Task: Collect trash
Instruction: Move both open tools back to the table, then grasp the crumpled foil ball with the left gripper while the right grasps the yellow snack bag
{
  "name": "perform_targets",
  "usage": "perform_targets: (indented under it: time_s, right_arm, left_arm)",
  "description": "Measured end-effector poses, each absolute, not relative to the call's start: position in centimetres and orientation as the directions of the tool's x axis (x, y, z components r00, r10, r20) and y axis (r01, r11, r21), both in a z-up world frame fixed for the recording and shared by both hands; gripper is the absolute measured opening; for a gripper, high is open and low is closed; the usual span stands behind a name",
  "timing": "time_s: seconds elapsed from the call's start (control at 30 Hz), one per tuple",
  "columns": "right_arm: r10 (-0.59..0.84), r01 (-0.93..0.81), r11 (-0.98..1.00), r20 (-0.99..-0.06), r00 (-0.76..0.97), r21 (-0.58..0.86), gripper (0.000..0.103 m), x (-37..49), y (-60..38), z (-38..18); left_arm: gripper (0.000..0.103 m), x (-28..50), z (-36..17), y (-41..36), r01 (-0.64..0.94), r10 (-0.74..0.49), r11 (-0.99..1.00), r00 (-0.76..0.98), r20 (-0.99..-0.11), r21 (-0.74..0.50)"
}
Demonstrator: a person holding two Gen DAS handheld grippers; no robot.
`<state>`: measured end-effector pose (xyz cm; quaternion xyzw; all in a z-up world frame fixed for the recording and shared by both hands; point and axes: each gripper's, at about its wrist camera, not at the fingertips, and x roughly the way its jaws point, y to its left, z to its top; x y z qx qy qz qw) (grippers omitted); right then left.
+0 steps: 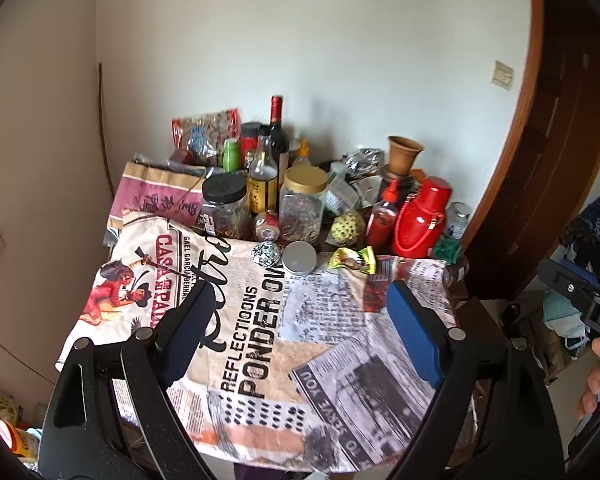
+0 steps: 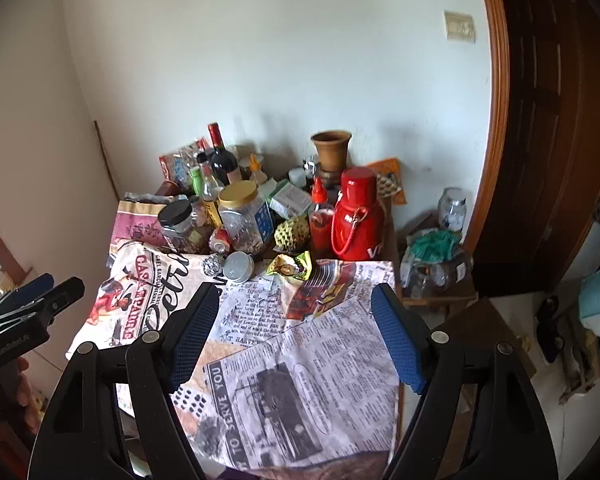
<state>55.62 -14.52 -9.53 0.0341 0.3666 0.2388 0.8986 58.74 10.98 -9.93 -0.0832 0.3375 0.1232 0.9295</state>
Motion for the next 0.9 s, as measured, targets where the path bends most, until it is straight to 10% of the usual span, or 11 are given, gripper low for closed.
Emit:
perform_targets:
  time_s: [0.9]
  right_arm:
    - [0.298, -0.167, 0.953, -0.878, 0.375, 0.252, 0.075, 75.9, -0.6, -31.1]
  left_arm:
    - [0.087, 82.0, -31.1, 27.8, -0.265, -0.049, 0.938, 0.531, -0.846, -0.221]
